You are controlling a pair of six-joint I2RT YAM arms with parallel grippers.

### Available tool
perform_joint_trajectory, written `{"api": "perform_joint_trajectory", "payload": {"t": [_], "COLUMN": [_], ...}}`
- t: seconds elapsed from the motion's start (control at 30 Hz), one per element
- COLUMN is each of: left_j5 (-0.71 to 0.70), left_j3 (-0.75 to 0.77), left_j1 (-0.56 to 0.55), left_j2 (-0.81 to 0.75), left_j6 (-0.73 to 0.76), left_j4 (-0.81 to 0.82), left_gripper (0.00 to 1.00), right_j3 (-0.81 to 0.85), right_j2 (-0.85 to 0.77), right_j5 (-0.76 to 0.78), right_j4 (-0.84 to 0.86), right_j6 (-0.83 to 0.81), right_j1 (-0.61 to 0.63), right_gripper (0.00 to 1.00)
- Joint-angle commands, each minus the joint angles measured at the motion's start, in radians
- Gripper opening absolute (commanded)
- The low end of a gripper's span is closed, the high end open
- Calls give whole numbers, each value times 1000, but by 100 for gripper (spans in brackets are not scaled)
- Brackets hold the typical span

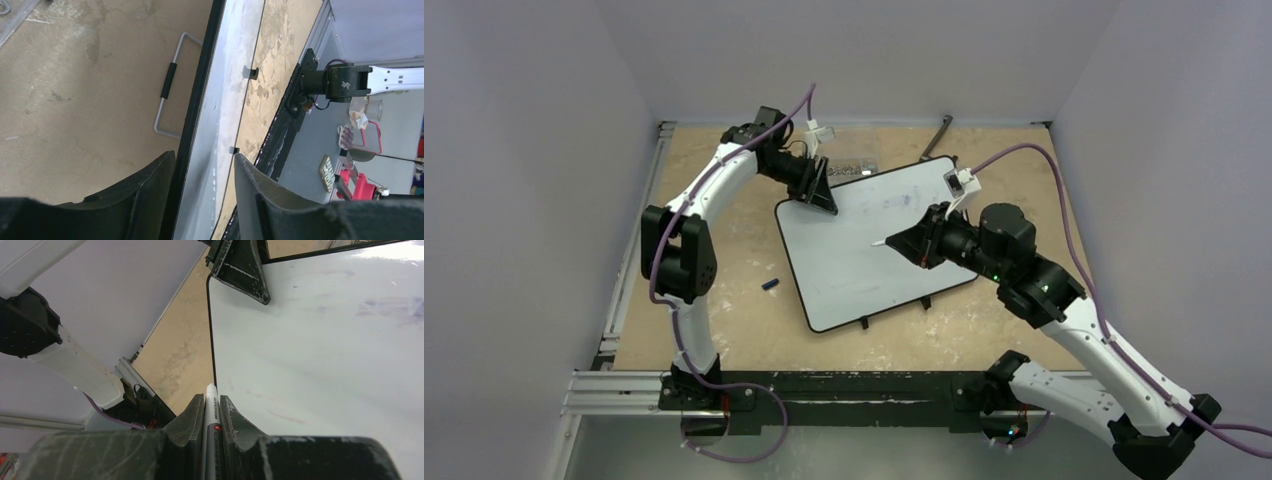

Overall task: Write a sentence on the whiteboard
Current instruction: Hold the whiteboard on the whiteboard stand.

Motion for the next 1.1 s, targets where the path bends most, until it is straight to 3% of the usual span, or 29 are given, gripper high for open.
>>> {"api": "perform_joint_trajectory", "payload": {"t": [0.0, 0.47, 0.77, 0.97, 1.07], "left_j5": [35, -20, -37, -38, -41], "left_j3": [3, 67, 94, 106, 105], "left_j1": [-23, -22, -21, -20, -20], "left_j2": [-55, -54, -60, -51, -50], "left_j6": [-21, -23, -22, -20, -18], "left_j4": [22, -13, -32, -43, -46], "left_gripper": [43, 47, 36, 39, 30], "right_j3": [11, 14, 2, -4, -5], "right_j2": [15, 51, 56, 56, 55], "right_j5": [-24, -53, -61, -63, -64], "right_j4": [57, 76, 88, 93, 93], "right_j6": [-3, 15, 23, 27, 27], "right_j1": [-3, -3, -1, -2, -1], "right_gripper": [0, 0, 0, 0, 0]}}
